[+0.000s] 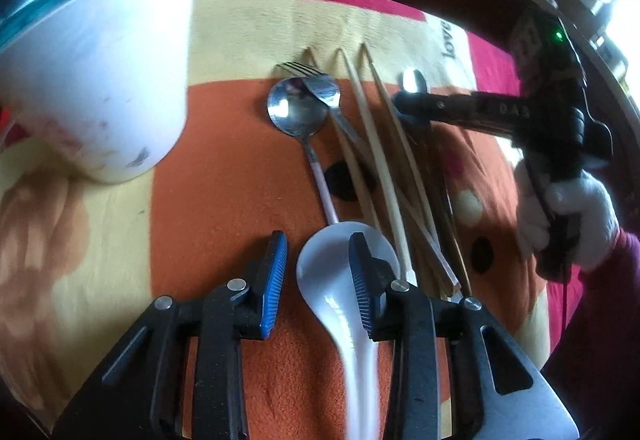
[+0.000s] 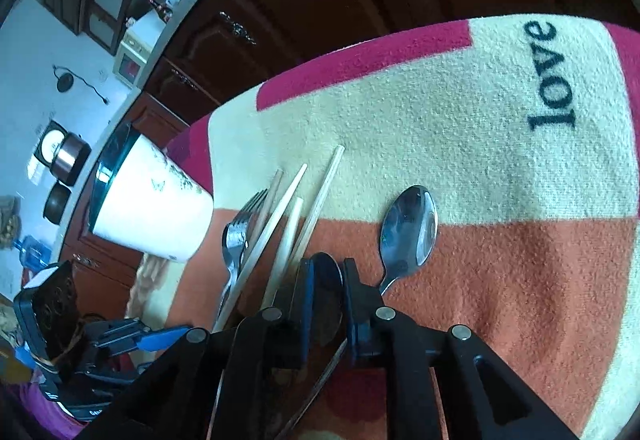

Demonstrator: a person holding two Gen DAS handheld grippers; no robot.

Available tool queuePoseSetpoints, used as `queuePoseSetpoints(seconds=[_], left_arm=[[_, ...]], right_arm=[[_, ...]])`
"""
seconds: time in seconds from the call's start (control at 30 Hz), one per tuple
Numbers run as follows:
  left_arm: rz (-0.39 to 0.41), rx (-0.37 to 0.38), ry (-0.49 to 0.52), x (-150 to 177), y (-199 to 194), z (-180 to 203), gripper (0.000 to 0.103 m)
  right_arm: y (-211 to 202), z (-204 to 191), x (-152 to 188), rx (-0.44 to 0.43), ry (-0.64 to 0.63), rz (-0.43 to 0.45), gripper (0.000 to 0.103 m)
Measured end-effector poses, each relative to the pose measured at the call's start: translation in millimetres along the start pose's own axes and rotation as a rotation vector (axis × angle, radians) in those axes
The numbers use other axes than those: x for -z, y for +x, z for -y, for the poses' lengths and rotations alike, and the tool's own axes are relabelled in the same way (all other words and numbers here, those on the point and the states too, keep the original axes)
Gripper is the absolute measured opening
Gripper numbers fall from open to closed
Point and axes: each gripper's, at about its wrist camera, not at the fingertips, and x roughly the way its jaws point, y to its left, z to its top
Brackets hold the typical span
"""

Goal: Organize utensils
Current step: 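Lift the white ceramic spoon with the left tool while the right tool lifts the metal spoon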

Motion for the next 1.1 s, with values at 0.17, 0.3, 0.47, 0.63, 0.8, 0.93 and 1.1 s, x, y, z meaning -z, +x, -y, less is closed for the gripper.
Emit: queuePoseSetpoints(seconds=[0.17,0.3,0.47,0.63,0.8,0.93,1.1], left_arm=[[-0.025,0.012,0.066,2.6,0.9,6.2,0.015],[-0.022,0.006,0.071,7.9,-6.9,7.6,0.008],[0.011,0.001,0.029,12.9,-22.0,4.1,0.004],[0.051,-0.007,-0.021,18.9,-42.5,-2.9,0.0],[0.113,-0.002,-0.054,22.2,-69.5,-9.1,0.0],[0.134,0.0,-0.076,24.1,-84.8,-13.6,0.0],[0.216,0.009,-0.086,18.1,-125.7,-17.1,0.0]], right_arm=[[-9.1,-8.2,10.1,0.022,-0.042,0.011,0.003],[-23.6,-17.0,18.7,0.05,-0.061,0.038,0.003],[-45.4,-30.8,25.0,0.055,-0.084,0.07,0.002],[-68.1,-44.4,29.6,0.051,-0.092,0.117,0.001],[-92.6,-66.6,31.3,0.044,-0.12,0.177,0.001],[-102.9,-82.9,32.2,0.037,-0.136,0.2,0.001],[-119.1,-113.5,20.9,0.013,-0.166,0.259,0.001]])
